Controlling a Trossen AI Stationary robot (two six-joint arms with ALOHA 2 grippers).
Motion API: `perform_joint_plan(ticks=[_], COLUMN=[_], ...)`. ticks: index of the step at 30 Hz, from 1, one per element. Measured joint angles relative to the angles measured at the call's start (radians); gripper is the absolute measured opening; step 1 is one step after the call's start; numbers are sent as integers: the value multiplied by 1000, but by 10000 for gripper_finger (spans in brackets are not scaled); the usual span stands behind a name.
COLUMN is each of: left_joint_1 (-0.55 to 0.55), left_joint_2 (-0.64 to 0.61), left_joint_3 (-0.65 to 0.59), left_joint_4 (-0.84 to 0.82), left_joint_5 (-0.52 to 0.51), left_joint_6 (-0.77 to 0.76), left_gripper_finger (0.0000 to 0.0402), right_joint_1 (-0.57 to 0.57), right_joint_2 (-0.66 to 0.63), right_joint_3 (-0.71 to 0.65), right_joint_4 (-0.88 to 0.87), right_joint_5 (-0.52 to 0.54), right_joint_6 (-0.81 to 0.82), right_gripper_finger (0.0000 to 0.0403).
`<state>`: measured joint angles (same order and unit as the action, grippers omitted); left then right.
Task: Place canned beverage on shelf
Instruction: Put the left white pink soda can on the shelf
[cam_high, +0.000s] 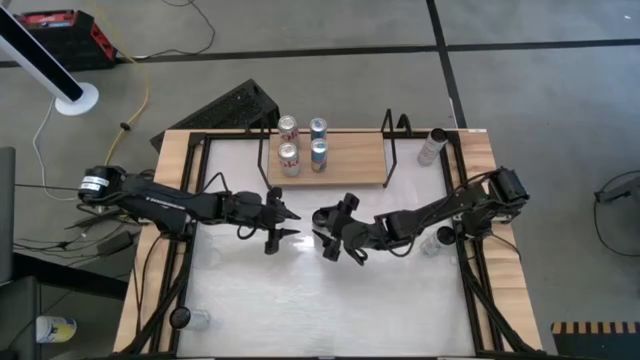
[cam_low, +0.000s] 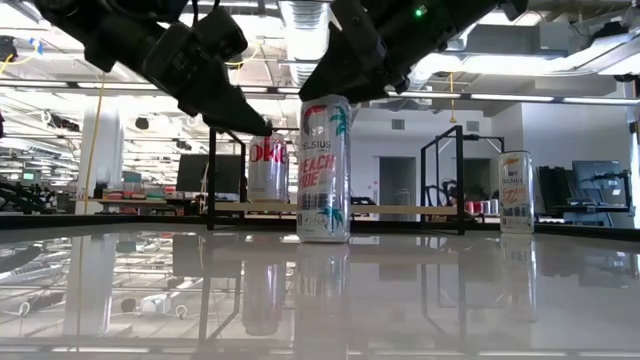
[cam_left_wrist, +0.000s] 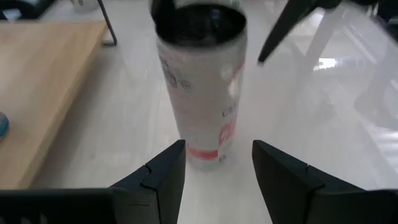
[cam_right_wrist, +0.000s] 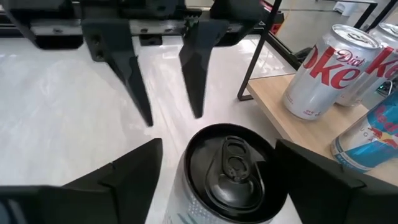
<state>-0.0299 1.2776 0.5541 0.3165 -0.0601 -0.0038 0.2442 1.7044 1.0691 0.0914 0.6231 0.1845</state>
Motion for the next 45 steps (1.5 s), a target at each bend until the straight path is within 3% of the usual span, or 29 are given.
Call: perform_joint_plan(ticks=[6, 19, 31, 45], left_joint_1=[0, 1, 0, 0], left_joint_2=[36, 84, 84, 84], left_joint_3=[-8, -14, -14, -14], left_joint_4=[46, 129, 119, 107], left_joint_5=[0, 0, 38, 36], left_joint_6=[5, 21, 1, 11], left_gripper_finger=[169, 169, 169, 169], right_joint_1=[-9, 34, 62, 19], right_joint_2=[1, -76, -73, -65], right_joint_3=[0, 0, -43, -183], right_joint_4=[-7, 48, -5, 235], right_joint_5=[1, -2, 34, 18], right_joint_6=[33, -100, -48, -8], right_gripper_finger=[363, 361, 360, 360])
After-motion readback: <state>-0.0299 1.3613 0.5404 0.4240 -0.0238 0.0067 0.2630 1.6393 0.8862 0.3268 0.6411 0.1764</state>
